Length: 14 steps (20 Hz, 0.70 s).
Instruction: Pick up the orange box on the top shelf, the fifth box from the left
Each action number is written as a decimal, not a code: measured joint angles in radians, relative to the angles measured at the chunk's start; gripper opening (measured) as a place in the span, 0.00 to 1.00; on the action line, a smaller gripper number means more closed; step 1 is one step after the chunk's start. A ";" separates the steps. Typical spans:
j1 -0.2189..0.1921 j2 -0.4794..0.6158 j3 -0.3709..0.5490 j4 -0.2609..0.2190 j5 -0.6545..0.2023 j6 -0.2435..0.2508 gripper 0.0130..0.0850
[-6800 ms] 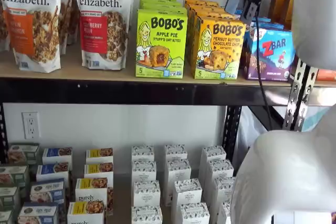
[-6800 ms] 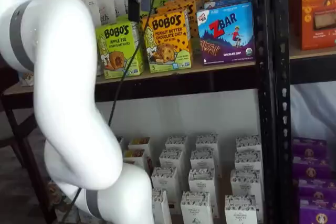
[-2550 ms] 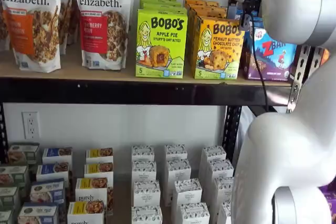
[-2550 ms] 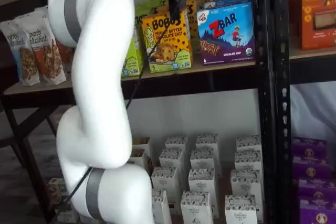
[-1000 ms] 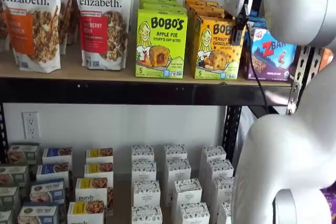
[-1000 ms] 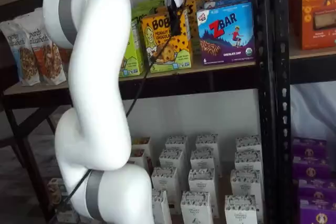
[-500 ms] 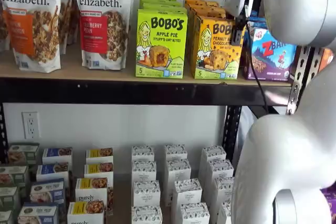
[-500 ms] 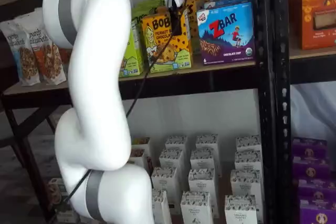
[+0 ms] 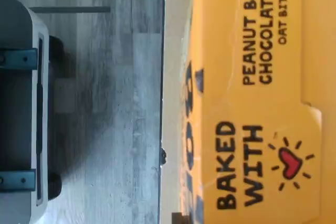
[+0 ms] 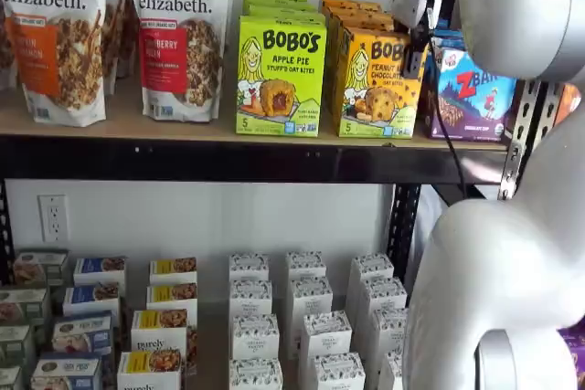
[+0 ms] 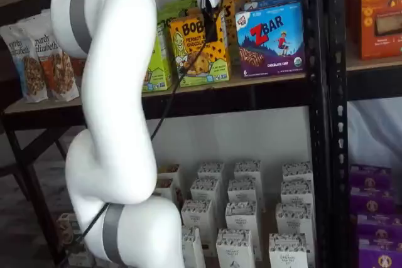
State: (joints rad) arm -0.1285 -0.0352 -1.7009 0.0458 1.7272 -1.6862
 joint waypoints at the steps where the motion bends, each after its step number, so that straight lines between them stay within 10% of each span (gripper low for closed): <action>1: 0.000 0.000 0.000 0.001 0.000 0.000 0.44; 14: -0.003 -0.004 -0.005 0.010 0.009 -0.002 0.17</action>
State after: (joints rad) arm -0.1320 -0.0389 -1.7055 0.0555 1.7365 -1.6877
